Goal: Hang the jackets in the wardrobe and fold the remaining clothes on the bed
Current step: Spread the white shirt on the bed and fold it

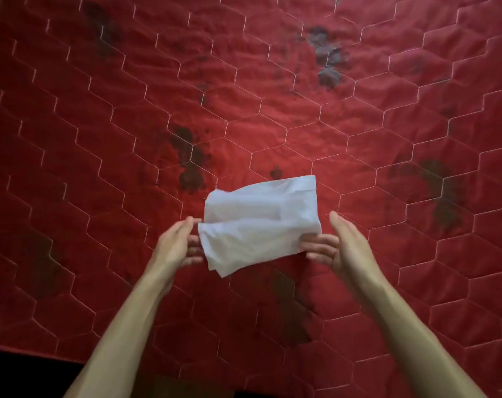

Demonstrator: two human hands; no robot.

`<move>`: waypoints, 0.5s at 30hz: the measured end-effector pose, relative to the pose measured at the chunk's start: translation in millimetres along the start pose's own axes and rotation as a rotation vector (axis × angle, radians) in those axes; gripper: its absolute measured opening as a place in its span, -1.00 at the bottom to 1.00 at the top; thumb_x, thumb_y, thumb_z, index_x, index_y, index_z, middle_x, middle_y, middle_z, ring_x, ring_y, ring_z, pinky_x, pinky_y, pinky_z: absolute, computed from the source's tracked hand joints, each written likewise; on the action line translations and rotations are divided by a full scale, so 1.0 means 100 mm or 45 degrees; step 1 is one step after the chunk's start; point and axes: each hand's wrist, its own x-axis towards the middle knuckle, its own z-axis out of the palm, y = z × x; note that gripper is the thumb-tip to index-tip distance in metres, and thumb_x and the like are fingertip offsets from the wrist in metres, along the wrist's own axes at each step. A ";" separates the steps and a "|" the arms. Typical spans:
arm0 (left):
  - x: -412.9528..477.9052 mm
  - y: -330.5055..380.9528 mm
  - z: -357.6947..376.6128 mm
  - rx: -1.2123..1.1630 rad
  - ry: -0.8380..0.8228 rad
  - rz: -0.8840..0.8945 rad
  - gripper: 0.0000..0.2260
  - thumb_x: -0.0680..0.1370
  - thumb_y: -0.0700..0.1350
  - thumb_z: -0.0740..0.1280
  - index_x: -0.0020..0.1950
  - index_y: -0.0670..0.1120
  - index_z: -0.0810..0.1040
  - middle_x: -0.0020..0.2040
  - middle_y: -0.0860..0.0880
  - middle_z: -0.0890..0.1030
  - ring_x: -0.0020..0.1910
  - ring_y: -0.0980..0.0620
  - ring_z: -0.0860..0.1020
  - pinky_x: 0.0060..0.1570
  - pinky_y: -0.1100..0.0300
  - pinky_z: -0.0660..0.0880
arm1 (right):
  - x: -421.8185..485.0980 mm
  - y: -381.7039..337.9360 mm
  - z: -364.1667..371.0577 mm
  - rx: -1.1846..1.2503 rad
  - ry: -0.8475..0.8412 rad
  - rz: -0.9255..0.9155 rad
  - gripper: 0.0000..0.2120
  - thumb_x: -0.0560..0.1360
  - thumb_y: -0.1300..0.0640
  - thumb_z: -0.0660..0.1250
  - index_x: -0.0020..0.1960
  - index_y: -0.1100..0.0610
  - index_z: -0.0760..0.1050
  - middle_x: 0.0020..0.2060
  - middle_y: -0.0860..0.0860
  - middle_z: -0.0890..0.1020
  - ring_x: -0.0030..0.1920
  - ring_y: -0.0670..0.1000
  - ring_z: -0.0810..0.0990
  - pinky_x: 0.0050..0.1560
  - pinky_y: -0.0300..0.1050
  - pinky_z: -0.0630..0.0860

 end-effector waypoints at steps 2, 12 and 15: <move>0.16 0.07 0.11 0.087 0.182 0.096 -0.73 0.68 0.07 0.15 0.18 -0.04 0.55 0.03 -0.12 0.67 -0.08 -0.02 0.65 -0.03 0.04 0.60 | 0.17 -0.03 0.06 -0.222 0.105 -0.130 -0.57 0.63 -0.01 0.25 0.43 0.09 0.25 0.01 0.15 0.66 -0.11 0.05 0.70 -0.11 -0.12 0.64; 0.54 -0.31 0.97 0.929 0.573 0.826 -0.32 0.55 0.23 0.26 0.57 -0.08 0.22 0.58 -0.24 0.13 0.55 -0.23 0.16 0.47 -0.15 0.13 | 0.82 0.46 0.54 -1.515 0.086 -1.155 -0.48 0.49 0.10 0.29 0.42 0.23 0.35 0.39 0.22 0.41 0.30 0.20 0.44 0.27 0.13 0.41; 0.55 -0.30 0.94 0.412 0.619 0.347 -0.04 0.41 0.37 0.39 0.60 -0.10 0.06 0.57 -0.24 0.15 0.55 -0.19 0.16 0.48 -0.06 0.15 | 1.01 0.35 0.56 -1.360 0.310 -0.920 -0.30 0.51 -0.14 0.35 0.49 0.21 0.24 0.32 0.17 0.43 0.22 0.18 0.43 0.23 0.07 0.37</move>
